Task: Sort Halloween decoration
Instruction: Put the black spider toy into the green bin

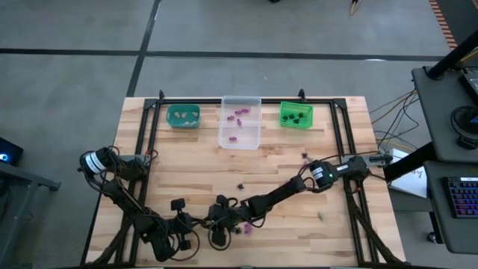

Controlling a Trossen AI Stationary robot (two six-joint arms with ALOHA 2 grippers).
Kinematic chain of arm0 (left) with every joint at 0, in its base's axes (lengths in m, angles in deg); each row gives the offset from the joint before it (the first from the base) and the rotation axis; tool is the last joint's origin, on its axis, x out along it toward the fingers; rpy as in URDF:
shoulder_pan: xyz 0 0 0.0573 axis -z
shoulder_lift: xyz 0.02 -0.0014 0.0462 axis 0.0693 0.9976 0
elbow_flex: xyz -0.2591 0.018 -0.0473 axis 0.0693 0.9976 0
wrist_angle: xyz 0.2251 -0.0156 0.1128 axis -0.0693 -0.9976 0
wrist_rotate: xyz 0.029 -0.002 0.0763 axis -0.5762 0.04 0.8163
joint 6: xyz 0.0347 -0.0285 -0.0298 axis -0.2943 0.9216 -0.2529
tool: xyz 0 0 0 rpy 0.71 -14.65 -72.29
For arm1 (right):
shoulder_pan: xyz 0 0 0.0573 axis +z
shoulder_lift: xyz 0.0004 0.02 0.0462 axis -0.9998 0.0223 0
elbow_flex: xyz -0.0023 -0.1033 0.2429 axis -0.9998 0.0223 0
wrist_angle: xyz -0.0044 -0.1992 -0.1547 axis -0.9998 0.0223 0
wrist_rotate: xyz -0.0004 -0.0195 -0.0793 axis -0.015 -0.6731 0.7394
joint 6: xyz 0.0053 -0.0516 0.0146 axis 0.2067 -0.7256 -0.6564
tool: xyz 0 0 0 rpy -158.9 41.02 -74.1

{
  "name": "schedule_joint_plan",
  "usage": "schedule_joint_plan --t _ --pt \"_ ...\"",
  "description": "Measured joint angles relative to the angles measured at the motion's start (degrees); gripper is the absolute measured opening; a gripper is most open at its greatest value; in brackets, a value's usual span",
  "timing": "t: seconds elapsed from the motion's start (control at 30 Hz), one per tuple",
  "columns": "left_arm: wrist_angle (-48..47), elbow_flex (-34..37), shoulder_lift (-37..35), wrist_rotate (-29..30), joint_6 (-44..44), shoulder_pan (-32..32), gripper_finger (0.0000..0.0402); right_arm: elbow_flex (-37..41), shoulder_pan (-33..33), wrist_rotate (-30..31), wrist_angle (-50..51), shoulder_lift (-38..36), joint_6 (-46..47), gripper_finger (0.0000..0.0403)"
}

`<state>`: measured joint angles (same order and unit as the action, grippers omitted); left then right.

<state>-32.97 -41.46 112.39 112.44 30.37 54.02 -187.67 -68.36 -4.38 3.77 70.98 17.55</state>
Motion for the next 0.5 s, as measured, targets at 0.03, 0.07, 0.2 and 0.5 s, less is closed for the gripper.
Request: schedule_joint_plan --t 0.03,0.07,0.2,0.5 --pt "0.1 0.0 0.0 0.1 0.3 0.0 0.0000 -0.3 0.0 0.1 0.7 0.0 0.0 0.0130" --pt "0.2 0.0 0.0 0.1 0.5 0.0 0.0000 -0.4 0.0 0.1 0.8 0.0 -0.2 0.0130" --pt "0.3 0.0 0.0 0.5 1.1 0.0 0.0000 -0.4 0.0 0.3 0.8 0.0 -1.1 0.0130" --pt "0.3 0.0 -0.3 -2.4 0.5 0.9 0.0000 -0.3 -0.3 0.5 1.0 0.0 -7.5 0.0130"
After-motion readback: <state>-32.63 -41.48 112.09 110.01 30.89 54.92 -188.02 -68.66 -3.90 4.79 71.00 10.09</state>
